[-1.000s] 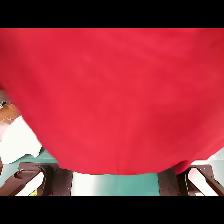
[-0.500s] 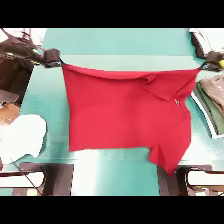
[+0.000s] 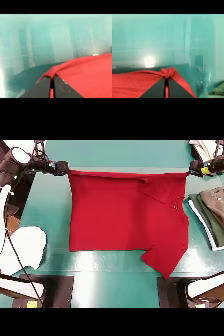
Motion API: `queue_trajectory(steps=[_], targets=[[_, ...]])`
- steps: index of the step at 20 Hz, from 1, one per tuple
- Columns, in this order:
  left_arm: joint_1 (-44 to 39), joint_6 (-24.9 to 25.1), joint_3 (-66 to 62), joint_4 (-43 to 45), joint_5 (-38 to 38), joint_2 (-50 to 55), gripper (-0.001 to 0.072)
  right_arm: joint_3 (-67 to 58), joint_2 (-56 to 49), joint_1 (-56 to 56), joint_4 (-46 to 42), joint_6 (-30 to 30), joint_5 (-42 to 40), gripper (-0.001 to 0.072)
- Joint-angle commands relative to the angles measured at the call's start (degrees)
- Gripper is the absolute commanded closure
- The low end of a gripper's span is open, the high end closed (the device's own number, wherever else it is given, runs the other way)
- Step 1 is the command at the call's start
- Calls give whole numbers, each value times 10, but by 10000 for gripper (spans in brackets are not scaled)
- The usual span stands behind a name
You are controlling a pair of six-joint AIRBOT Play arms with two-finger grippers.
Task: Fold the shirts.
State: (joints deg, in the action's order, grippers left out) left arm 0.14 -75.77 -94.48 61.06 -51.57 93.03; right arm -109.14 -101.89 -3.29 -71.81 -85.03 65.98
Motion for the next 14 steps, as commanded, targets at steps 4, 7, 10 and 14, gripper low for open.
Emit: queue_trajectory(steps=[4, 7, 10, 14], targets=[[0, 28, 54, 2, -48, 4, 683, 143, 44, 2, -18, 15, -9, 704], [0, 27, 111, 3, -60, 4, 682, 255, 101, 9, -52, 16, -37, 703], [0, 27, 150, 2, -66, 4, 682, 334, 140, 13, -53, 16, -68, 701], [0, 7, 157, 2, -109, 4, 523, 380, 155, 13, -42, 15, -80, 698]])
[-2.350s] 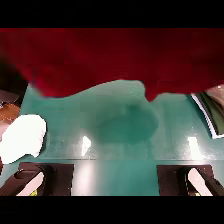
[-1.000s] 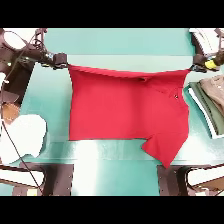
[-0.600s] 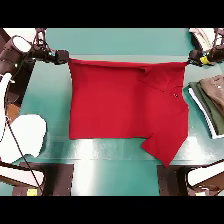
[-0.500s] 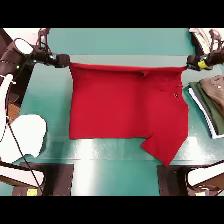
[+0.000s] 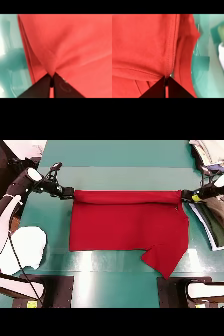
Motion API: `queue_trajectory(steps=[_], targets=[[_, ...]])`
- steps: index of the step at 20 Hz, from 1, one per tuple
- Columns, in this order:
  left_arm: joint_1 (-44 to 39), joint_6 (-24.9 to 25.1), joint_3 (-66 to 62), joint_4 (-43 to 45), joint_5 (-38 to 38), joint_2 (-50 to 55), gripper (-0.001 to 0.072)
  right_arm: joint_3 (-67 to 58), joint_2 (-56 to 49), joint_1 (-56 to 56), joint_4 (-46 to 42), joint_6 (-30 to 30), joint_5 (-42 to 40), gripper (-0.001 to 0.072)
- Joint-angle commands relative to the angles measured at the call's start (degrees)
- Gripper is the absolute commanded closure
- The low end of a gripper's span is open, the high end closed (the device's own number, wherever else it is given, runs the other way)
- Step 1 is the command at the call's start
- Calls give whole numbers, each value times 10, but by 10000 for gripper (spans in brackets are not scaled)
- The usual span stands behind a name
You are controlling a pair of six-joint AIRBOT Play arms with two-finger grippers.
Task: Fold the shirts.
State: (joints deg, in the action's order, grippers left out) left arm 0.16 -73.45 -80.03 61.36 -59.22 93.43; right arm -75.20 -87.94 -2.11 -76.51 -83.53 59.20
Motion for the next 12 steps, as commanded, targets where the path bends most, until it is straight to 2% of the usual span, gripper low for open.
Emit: queue_trajectory(steps=[1, 2, 3, 5, 8, 10, 12], targets=[[0, -18, 12, 0, -45, 0, 267, 40, 16, 1, 5, 0, 0, 690], [0, -18, 12, 0, -56, 0, 214, 38, 17, 1, 5, 0, 10, 587], [4, -19, 10, 0, -73, -1, 212, 29, 16, 1, 5, 0, 30, 414], [23, -32, -5, 2, -123, -5, 212, 4, 22, -9, 5, 1, 94, 397], [67, -24, 0, 2, -199, -50, 213, 1, 69, -33, 5, 43, 182, 398], [87, -8, 45, 2, -222, -101, 213, 1, 103, -52, 38, 78, 248, 399], [100, 3, 139, 2, -213, -170, 213, 1, 134, -70, 87, 98, 270, 400]])
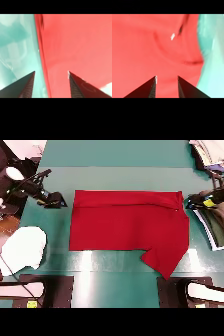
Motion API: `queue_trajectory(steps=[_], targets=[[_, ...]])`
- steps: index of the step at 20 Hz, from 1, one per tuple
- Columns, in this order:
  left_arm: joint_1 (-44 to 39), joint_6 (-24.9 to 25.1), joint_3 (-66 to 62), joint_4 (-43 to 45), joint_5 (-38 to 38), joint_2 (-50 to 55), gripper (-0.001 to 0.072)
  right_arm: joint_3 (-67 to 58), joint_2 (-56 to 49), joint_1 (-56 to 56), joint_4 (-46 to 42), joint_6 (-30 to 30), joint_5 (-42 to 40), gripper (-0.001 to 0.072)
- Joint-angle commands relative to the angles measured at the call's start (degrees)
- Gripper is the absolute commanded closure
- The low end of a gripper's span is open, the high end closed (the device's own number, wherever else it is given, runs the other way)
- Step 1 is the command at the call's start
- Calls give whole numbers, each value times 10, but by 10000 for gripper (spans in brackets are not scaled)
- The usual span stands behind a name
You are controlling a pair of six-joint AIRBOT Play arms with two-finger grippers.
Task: Fold the shirts.
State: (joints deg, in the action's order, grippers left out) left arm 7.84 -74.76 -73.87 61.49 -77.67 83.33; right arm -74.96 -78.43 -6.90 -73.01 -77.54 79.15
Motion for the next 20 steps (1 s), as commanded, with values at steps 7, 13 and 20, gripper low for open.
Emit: queue_trajectory(steps=[7, 13, 20], targets=[[27, 17, 409, -47, 44, -244, 212, -2, 92, -16, 110, 42, 45, 407], [27, 28, 471, -110, 90, -245, 213, -2, 92, 16, 110, 42, 47, 407], [26, 28, 474, -118, 113, -244, 213, -2, 92, 21, 119, 41, 58, 407]])
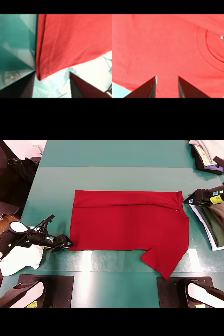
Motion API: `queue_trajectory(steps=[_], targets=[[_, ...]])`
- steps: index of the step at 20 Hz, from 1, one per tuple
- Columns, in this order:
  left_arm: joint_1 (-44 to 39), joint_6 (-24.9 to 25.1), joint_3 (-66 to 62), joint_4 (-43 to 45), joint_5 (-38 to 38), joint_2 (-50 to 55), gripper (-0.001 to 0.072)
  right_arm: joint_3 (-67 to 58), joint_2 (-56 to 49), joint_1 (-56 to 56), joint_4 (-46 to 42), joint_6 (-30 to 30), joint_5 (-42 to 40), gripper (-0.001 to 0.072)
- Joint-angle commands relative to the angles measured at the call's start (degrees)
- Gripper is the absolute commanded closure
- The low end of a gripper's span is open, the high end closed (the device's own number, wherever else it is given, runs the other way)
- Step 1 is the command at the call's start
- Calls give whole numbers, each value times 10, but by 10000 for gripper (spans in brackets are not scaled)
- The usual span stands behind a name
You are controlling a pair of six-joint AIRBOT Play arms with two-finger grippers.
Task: Fold the shirts.
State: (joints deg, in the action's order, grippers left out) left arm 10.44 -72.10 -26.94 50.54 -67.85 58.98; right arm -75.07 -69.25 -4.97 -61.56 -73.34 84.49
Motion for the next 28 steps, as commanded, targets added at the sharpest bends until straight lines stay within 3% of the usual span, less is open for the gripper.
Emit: queue_trajectory(steps=[1, 4, 6, 7, 11, 14, 18, 21, 28], targets=[[0, 1, 5, -16, 15, 1, 213, -1, 0, 2, 4, -1, 5, 407], [-9, 1, 10, -15, 20, 5, 218, -1, 0, 2, 4, -1, 5, 407], [-14, 2, 10, -25, 34, 5, 564, -1, 0, 2, 3, -1, 6, 407], [-14, 2, 9, -33, 43, 5, 682, -1, 0, -1, 1, -1, 7, 407], [-14, 2, -29, -33, 30, 4, 683, 27, 12, -45, 0, -1, 52, 407], [-14, 13, -70, -34, 8, -2, 683, 161, 71, -116, -17, -1, 45, 406], [-14, 20, -85, -35, 10, -2, 683, 373, 148, -211, -106, -1, 37, 402], [-14, 21, -85, -36, 11, -2, 683, 480, 171, -236, -101, -1, -2, 404], [-14, 21, -85, -37, 9, -2, 683, 531, 167, -233, -80, 4, -37, 406]])
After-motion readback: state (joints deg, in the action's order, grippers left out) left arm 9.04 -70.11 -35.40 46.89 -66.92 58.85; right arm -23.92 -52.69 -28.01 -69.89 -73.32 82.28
